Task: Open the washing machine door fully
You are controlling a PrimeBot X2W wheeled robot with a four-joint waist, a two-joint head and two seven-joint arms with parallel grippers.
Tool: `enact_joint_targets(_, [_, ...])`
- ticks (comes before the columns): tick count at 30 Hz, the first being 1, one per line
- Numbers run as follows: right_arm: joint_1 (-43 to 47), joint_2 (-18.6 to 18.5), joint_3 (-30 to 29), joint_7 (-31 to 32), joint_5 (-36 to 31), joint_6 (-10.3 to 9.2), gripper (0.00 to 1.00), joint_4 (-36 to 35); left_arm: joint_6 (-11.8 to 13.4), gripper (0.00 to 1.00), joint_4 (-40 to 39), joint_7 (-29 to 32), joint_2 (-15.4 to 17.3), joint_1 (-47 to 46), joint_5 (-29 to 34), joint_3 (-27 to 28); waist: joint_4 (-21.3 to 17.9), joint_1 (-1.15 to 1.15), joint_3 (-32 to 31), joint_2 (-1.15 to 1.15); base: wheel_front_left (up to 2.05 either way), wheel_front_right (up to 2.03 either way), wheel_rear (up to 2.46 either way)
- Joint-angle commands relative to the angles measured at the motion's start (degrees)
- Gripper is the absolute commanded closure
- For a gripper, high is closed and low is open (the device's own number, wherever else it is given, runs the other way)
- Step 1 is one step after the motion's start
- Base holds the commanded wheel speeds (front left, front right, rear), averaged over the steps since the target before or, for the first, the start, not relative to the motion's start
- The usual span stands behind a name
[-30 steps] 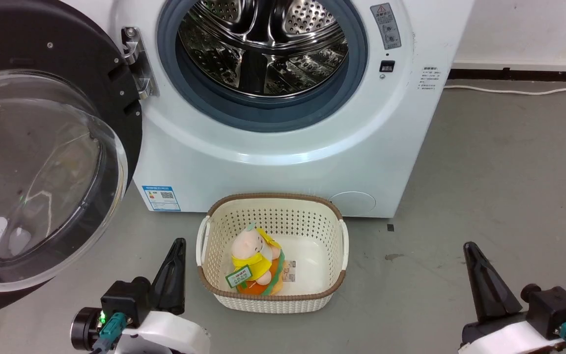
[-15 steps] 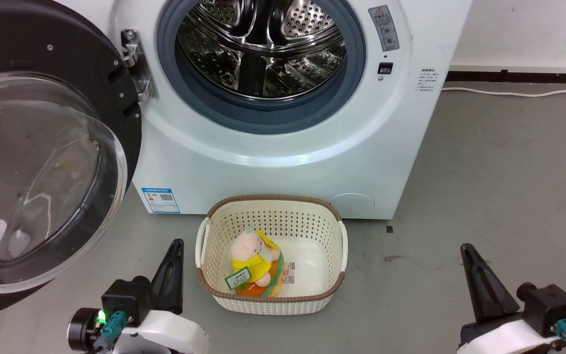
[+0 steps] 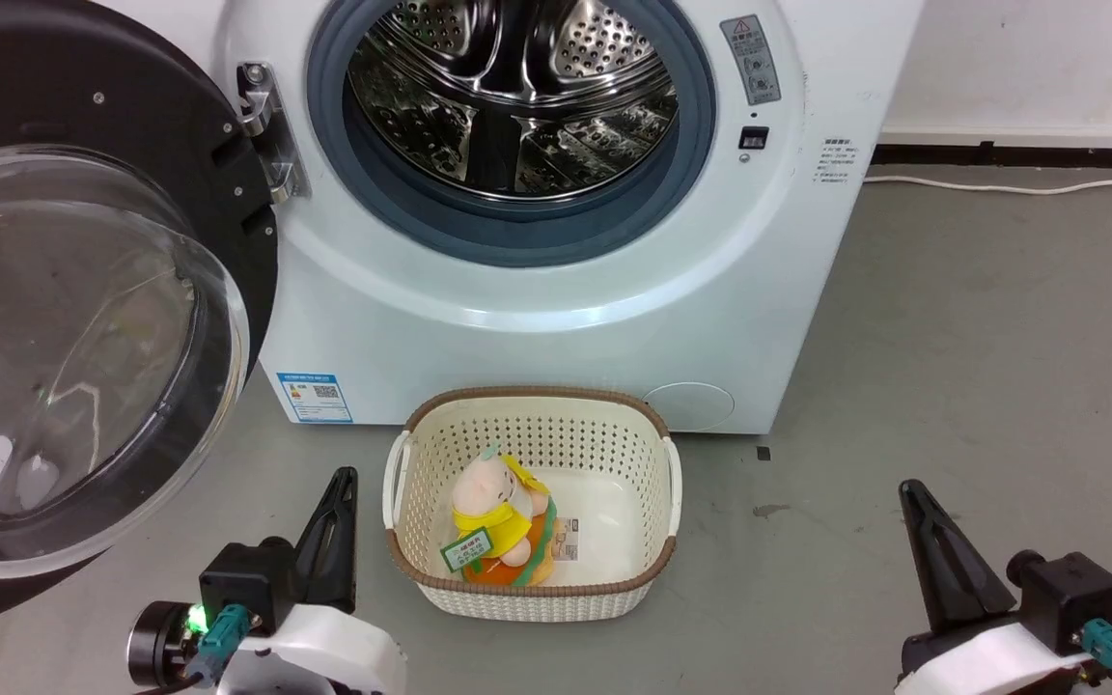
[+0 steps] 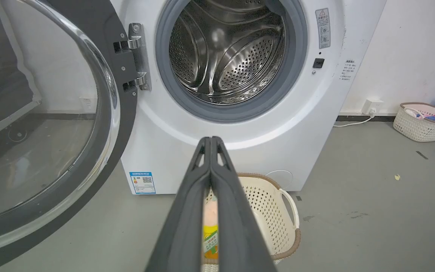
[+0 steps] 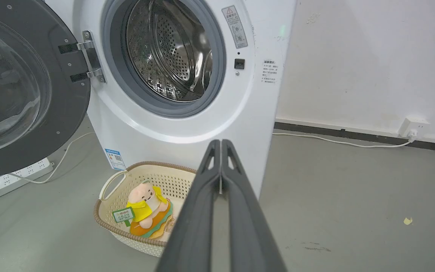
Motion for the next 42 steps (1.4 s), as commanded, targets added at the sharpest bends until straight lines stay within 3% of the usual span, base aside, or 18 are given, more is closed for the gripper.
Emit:
enact_joint_targets(1, [-0.6, 0.2, 0.1, 0.3, -0.4, 0.02, 1.0, -0.4, 0.4, 1.0, -0.5, 0.4, 0.0, 0.9, 0.5, 0.4, 0.0, 0.0, 0.0, 0.0, 0.0, 0.0, 0.0])
enact_joint_targets(42, [-1.2, 0.3, 0.8, 5.2, -2.1, 0.04, 1.0, -0.9, 2.0, 1.0, -3.7, 5.2, 0.0, 1.8, 3.8, 1.8, -0.5, 0.0, -1.1, 0.0, 0.0, 0.0, 0.0])
